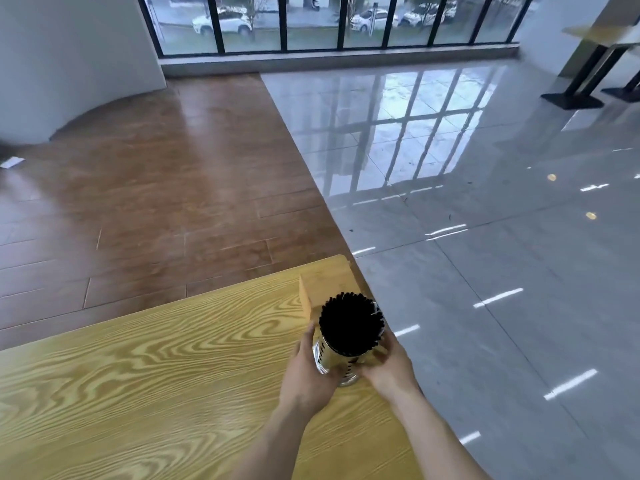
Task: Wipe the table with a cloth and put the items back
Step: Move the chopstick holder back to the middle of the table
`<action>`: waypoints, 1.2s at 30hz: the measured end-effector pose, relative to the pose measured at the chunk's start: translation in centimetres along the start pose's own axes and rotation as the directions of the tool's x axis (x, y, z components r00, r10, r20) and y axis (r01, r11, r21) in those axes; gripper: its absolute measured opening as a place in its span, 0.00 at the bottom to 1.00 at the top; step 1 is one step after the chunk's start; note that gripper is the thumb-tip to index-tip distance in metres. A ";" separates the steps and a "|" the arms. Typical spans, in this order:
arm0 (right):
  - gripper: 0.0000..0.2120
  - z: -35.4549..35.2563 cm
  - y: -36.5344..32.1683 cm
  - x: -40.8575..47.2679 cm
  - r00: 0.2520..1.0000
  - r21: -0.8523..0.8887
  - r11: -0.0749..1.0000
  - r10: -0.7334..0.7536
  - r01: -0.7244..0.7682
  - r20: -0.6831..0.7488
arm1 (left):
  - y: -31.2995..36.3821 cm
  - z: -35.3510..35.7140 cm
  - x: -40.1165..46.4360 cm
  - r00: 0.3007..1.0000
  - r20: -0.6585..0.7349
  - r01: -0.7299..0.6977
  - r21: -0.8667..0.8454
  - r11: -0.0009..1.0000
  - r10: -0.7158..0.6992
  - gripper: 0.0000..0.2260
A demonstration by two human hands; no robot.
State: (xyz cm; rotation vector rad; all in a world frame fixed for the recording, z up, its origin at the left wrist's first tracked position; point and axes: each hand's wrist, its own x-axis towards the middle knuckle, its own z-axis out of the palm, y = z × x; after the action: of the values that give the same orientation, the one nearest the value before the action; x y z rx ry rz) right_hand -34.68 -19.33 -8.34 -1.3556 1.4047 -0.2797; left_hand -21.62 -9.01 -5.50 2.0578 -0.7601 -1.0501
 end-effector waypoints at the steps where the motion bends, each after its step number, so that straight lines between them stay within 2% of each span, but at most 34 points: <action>1: 0.42 0.3 0.4 0.6 1.000 0.039 0.999 -0.010 0.009 0.019 | 0.0 0.2 0.3 1.000 -0.004 -0.008 0.004 1.000 0.008 0.42; 3: 0.38 0.5 0.5 0.8 0.999 0.063 0.997 -0.042 0.041 0.012 | -0.3 0.6 0.9 1.000 -0.019 -0.011 -0.006 1.000 0.010 0.39; 11: 0.33 2.9 -0.1 0.2 0.994 0.025 0.994 -0.105 0.105 -0.014 | -1.8 -1.0 0.4 0.998 -0.065 -0.003 -0.112 0.994 -0.004 0.33; 16: 0.31 7.6 -2.5 -1.0 0.982 -0.107 0.979 -0.163 0.173 0.097 | -4.8 -5.1 -0.8 0.984 -0.177 0.004 -0.195 0.981 -0.039 0.31; 22: 0.32 14.7 -7.0 -1.5 0.944 -0.122 0.957 -0.231 0.265 0.238 | -7.9 -11.6 -0.9 0.945 -0.313 0.013 -0.247 0.969 -0.092 0.30; 27: 0.29 19.1 -10.2 -0.6 0.925 -0.146 0.936 -0.275 0.319 0.262 | -8.7 -15.6 0.6 0.915 -0.392 -0.008 -0.268 0.963 -0.102 0.28; 32: 0.30 20.8 -12.3 0.9 0.919 -0.180 0.920 -0.299 0.349 0.258 | -8.7 -17.6 3.0 0.918 -0.384 -0.021 -0.305 0.952 -0.103 0.26; 36: 0.30 21.2 -12.7 1.8 0.930 -0.208 0.921 -0.280 0.330 0.237 | -8.8 -17.5 4.2 0.936 -0.328 0.001 -0.359 0.933 -0.127 0.28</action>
State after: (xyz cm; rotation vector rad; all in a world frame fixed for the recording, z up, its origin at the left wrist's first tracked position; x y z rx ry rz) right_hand -10.47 -14.34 -7.12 -1.7615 1.0783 -0.1688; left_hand -3.10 -1.55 -6.76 1.8875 -0.2964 -0.7603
